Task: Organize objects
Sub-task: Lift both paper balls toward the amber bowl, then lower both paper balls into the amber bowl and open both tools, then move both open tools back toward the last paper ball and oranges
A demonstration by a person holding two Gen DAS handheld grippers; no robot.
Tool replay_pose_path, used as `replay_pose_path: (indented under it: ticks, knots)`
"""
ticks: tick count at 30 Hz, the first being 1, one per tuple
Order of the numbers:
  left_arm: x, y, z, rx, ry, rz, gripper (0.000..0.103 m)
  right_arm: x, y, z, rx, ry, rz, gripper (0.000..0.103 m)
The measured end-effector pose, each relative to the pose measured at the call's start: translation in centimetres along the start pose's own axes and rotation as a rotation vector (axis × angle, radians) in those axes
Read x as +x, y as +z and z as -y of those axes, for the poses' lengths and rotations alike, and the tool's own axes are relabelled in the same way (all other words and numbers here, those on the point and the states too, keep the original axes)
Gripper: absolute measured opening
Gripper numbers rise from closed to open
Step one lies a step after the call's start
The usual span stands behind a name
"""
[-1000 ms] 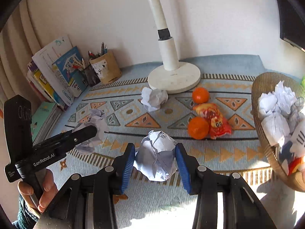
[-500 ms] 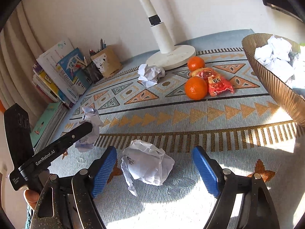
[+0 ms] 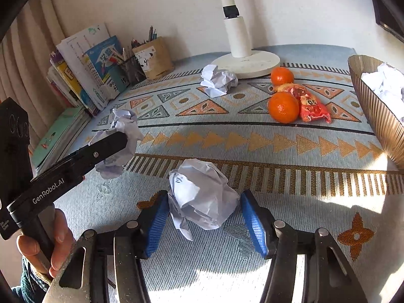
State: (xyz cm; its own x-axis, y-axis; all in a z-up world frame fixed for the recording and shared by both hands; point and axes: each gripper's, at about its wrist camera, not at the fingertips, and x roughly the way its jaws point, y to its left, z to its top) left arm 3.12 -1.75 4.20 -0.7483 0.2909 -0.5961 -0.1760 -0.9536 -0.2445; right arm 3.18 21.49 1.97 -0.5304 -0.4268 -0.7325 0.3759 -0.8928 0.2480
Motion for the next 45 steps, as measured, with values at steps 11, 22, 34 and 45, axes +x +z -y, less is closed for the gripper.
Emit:
replay_pose_path:
  ticks: [11, 22, 34, 45]
  knots:
    - [-0.9, 2.8, 3.6, 0.049, -0.055, -0.014, 0.036, -9.1, 1.6, 1.2, -0.008, -0.102, 0.232, 0.053]
    - [2.5, 12.3, 21.5, 0.210, -0.385, 0.046, 0.036, -22.1, 10.1, 11.9, 0.133, -0.609, 0.492, 0.054]
    - [13.3, 10.2, 28.4, 0.274, -0.403, -0.095, 0.047, -16.7, 10.9, 24.2, 0.372, -0.568, 0.370, 0.062]
    - [9.0, 8.9, 23.9, 0.264, -0.175, -0.020, 0.102, -17.6, 8.8, 22.6, 0.397, -0.505, 0.363, 0.070]
